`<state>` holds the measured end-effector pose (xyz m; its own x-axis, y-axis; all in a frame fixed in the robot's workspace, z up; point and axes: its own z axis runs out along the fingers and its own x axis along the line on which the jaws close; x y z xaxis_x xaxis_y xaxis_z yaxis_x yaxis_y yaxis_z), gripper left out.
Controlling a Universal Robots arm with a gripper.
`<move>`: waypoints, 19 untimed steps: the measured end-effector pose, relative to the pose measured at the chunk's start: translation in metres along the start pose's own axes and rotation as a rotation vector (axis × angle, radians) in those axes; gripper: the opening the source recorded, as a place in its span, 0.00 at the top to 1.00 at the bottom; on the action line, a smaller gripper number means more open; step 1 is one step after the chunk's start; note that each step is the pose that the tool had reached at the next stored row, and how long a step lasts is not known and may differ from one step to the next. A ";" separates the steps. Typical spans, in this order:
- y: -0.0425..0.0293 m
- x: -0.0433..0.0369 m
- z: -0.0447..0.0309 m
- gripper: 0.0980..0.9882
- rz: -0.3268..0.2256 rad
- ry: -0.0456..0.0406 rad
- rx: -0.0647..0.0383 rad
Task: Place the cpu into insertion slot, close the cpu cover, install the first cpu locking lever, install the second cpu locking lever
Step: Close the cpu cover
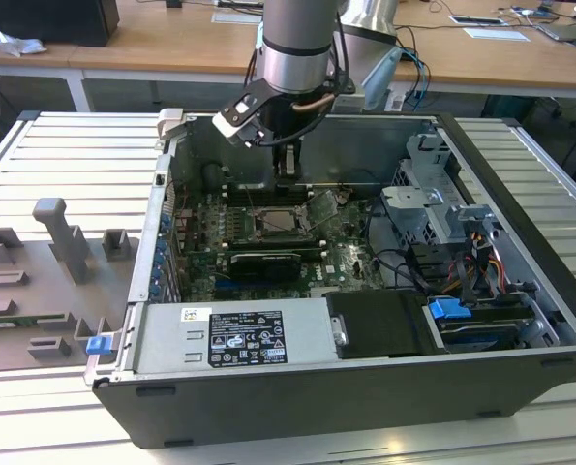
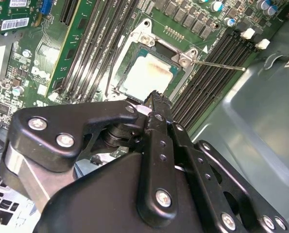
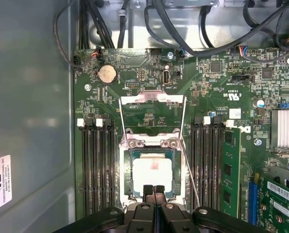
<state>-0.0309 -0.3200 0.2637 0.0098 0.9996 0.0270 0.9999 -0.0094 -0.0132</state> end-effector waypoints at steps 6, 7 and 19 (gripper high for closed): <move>0.0000 0.0001 -0.0036 0.99 0.000 0.0002 0.000; 0.0000 0.0001 -0.0039 0.99 0.000 0.0001 0.000; 0.0109 0.0005 -0.0167 0.99 0.000 0.0000 0.000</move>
<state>-0.0198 -0.3201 0.2803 0.0097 0.9996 0.0271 0.9999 -0.0093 -0.0132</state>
